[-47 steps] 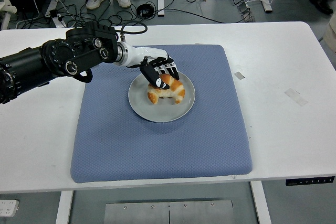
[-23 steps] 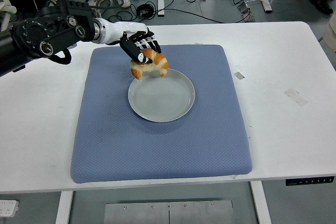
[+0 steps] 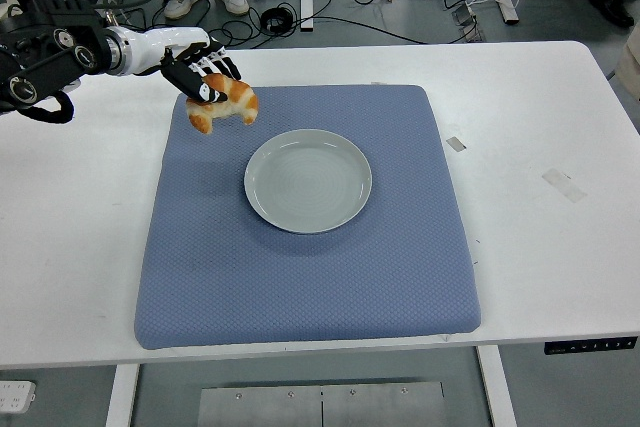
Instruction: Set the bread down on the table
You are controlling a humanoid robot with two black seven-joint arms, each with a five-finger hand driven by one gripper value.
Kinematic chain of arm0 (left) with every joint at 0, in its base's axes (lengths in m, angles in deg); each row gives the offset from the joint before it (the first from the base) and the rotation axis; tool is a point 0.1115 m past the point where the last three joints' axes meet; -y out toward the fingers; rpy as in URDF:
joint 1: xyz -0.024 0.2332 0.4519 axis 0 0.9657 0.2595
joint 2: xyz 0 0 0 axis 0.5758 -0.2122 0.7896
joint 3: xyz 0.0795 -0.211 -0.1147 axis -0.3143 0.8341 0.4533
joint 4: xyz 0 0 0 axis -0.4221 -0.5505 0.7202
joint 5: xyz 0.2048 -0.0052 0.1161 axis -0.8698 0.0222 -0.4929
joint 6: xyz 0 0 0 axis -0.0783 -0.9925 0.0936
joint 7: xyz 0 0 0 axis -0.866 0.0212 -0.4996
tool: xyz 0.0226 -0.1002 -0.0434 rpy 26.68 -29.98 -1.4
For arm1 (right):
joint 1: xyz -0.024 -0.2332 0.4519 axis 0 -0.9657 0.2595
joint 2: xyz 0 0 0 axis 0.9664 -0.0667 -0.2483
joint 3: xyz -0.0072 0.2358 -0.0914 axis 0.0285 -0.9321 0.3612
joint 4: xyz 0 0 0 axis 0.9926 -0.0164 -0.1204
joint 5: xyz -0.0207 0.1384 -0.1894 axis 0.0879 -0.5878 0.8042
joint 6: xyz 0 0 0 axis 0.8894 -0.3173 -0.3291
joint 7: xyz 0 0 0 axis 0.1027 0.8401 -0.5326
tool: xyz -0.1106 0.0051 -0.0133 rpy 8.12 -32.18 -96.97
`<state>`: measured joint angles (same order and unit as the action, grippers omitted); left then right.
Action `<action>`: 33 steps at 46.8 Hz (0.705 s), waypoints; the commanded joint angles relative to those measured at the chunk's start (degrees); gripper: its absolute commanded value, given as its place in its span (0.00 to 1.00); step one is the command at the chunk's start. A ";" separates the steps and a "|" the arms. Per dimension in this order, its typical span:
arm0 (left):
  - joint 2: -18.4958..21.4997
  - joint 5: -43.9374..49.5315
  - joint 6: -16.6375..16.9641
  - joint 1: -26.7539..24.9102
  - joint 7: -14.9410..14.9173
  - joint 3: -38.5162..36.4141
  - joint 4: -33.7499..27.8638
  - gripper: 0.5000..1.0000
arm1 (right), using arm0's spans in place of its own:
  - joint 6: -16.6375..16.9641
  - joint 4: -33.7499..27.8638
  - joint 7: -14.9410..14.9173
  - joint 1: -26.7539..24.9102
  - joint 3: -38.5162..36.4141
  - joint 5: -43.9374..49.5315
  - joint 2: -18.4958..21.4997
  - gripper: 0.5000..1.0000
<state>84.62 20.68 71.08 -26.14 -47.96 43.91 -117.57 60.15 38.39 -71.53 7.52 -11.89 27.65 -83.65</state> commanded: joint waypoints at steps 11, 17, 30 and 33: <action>-0.18 -0.08 0.19 2.85 0.07 -0.03 2.67 0.35 | -0.01 0.00 0.05 0.00 0.00 0.00 0.00 1.00; -0.27 -0.08 0.28 3.20 0.16 0.06 2.75 0.38 | -0.01 0.00 -0.03 0.00 0.00 0.00 0.00 1.00; -0.62 0.01 0.37 3.82 0.16 0.06 2.75 0.43 | -0.01 0.00 0.05 0.00 0.00 0.00 0.00 1.00; -0.71 0.01 0.63 3.99 0.16 0.06 2.75 0.44 | -0.01 0.00 0.05 0.00 0.00 0.00 0.00 1.00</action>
<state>84.00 20.68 71.46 -22.33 -47.80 43.97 -114.79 60.15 38.39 -71.52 7.52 -11.89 27.65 -83.65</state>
